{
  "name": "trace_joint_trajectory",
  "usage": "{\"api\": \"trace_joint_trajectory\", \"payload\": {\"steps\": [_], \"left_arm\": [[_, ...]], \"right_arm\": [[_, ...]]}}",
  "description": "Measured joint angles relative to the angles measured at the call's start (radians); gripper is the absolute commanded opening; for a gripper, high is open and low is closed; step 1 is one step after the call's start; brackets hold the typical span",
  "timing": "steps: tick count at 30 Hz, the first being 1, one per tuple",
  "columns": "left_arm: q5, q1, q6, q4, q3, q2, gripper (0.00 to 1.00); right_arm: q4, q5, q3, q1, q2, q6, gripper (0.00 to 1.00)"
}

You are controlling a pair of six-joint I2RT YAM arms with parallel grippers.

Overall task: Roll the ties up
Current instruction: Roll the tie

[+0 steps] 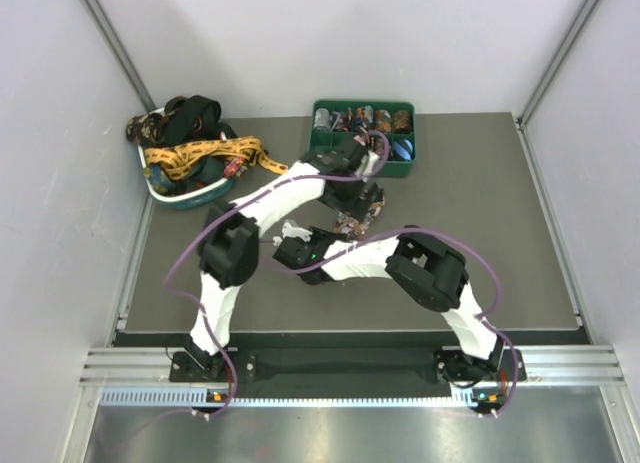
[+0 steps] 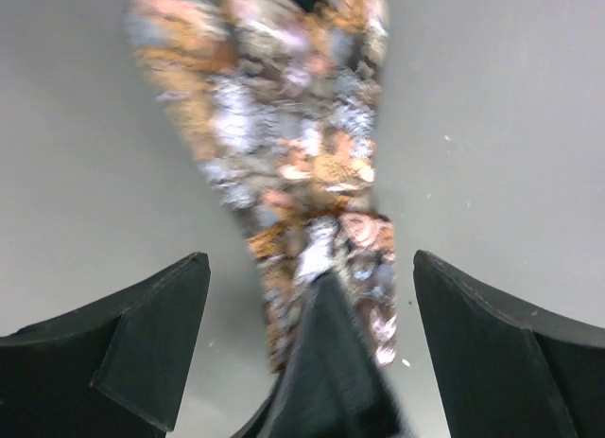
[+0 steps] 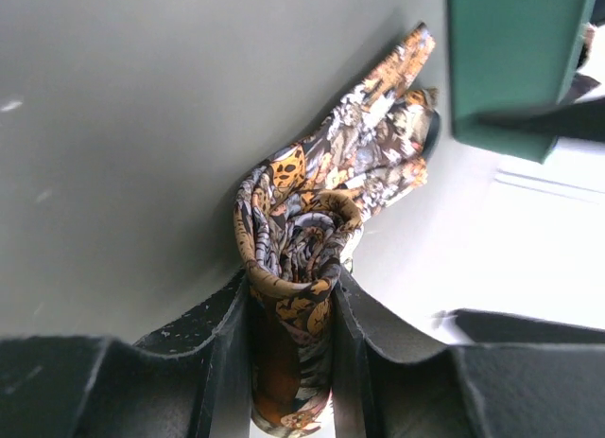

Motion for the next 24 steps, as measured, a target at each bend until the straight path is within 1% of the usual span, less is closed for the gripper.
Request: {"api": "trace_joint_trajectory", "payload": {"steps": [3,8,10,15,20,24], "left_arm": [[-0.002,0.061,-0.069,0.094,-0.127,-0.148,0.94],[0.0,0.209,-0.188,0.289,-0.378,-0.421,0.95],[-0.005,0.252,-0.222,0.342,-0.453,-0.494,0.95],[-0.003,0.272,-0.277,0.441,-0.616,-0.561,0.95],[0.0,0.296,-0.312,0.466,-0.75,-0.59,0.96],[-0.009,0.338,-0.344,0.487,-0.818,-0.651,0.97]], "right_arm": [[0.004,-0.072,-0.024,0.0,-0.045,-0.011,0.06],[0.021,-0.183,-0.068,0.0,-0.105,-0.069,0.06],[0.021,-0.217,-0.073,0.0,-0.115,-0.099,0.06],[0.011,-0.323,-0.073,0.0,-0.14,-0.156,0.06],[-0.007,-0.458,-0.072,-0.019,-0.172,-0.181,0.06],[-0.025,-0.59,-0.072,-0.073,-0.207,-0.183,0.06]]}}
